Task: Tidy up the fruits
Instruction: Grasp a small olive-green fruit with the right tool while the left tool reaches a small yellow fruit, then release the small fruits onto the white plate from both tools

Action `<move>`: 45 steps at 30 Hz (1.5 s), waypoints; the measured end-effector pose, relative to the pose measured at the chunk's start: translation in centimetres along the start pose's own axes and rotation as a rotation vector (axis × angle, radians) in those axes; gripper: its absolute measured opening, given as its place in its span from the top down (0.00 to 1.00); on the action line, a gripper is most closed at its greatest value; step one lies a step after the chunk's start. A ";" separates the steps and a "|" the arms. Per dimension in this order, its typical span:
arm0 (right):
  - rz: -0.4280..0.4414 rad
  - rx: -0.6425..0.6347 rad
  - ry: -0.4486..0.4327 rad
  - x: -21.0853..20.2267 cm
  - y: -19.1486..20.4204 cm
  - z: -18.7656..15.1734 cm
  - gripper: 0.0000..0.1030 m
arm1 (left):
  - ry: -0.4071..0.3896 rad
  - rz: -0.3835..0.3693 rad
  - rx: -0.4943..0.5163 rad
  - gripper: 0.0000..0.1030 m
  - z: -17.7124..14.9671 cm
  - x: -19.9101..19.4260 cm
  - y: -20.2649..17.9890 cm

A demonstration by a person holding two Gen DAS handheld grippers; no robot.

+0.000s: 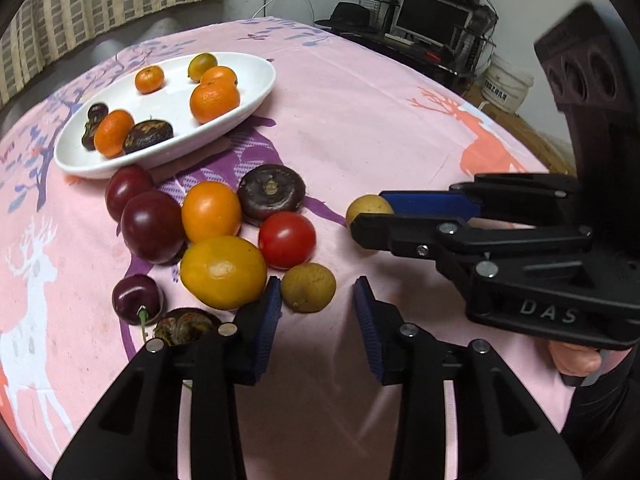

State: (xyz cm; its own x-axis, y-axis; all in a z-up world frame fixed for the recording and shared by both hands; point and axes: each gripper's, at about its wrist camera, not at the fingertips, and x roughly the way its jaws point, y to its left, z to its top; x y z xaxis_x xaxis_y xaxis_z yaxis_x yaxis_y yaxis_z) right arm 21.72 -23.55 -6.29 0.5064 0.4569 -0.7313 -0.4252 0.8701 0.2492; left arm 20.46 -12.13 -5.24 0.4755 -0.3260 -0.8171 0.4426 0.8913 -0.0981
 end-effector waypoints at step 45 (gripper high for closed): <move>0.048 -0.045 -0.162 2.6 2.8 8.7 0.43 | -0.255 0.172 -0.470 0.06 5.6 -6.3 18.0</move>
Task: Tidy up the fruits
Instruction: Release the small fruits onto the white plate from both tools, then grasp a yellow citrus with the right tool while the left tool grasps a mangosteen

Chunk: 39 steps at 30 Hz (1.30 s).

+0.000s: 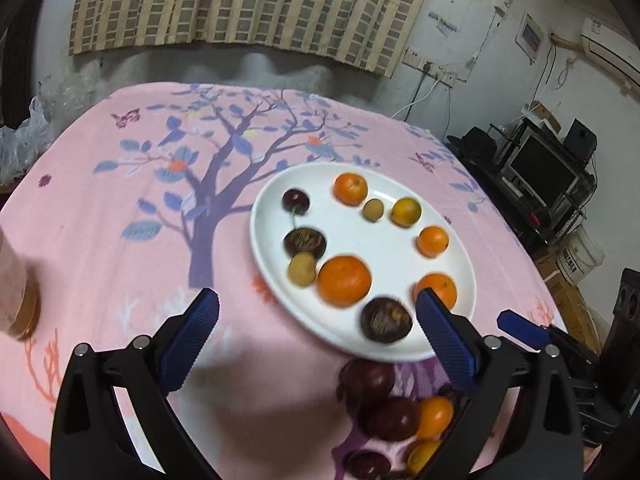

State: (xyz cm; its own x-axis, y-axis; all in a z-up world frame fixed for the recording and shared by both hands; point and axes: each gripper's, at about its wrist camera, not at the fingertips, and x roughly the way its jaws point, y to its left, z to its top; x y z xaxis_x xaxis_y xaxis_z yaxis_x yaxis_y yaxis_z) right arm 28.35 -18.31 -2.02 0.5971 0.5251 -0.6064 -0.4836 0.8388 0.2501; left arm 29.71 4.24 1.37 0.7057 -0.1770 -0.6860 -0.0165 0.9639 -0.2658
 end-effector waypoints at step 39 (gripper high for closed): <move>0.066 -0.279 0.154 -0.9 5.9 -5.6 0.65 | 0.004 0.036 0.086 0.06 -7.4 -4.8 2.3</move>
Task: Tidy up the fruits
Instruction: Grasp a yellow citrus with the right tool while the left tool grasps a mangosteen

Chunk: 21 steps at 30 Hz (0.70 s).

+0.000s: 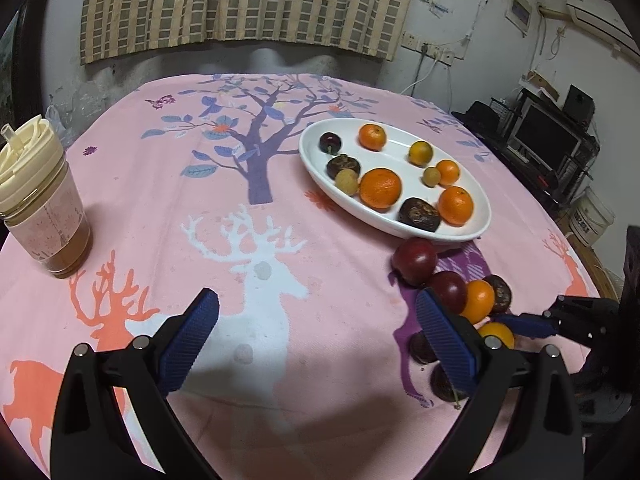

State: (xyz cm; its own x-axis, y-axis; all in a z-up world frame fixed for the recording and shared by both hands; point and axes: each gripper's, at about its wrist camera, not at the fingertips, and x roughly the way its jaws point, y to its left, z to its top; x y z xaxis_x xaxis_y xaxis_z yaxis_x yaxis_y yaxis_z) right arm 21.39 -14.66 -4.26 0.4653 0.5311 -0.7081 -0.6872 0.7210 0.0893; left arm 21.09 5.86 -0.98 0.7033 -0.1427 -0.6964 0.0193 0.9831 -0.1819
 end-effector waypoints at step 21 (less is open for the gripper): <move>0.011 0.213 -0.087 -2.1 -4.1 0.4 0.64 | 0.123 -0.236 0.459 0.48 -5.1 0.9 -10.8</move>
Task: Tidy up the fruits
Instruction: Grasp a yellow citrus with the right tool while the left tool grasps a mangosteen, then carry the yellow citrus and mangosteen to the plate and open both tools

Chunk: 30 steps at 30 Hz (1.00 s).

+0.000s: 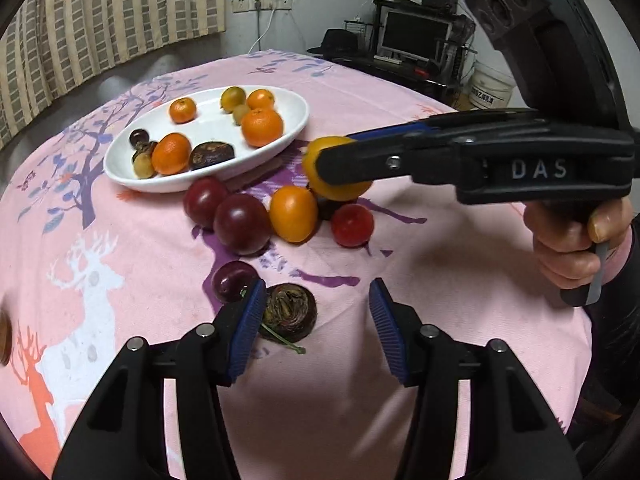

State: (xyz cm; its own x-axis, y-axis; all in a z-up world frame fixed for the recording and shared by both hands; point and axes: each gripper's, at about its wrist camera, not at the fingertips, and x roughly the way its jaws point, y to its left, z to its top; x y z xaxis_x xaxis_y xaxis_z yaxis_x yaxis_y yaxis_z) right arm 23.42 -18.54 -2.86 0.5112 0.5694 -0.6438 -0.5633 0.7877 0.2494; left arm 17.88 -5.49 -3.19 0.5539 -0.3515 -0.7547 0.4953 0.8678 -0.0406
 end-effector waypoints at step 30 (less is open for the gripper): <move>-0.001 -0.003 -0.015 -0.2 0.1 -0.2 0.64 | -0.005 -0.010 -0.081 0.64 0.1 -0.2 2.1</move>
State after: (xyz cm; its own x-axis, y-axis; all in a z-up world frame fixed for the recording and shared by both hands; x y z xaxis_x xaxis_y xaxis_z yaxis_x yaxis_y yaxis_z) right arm 23.09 -18.63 -2.85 0.5215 0.5716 -0.6335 -0.5643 0.7879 0.2464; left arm 18.83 -3.64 -3.10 0.5523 -0.3620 -0.7509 0.4454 0.8896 -0.1012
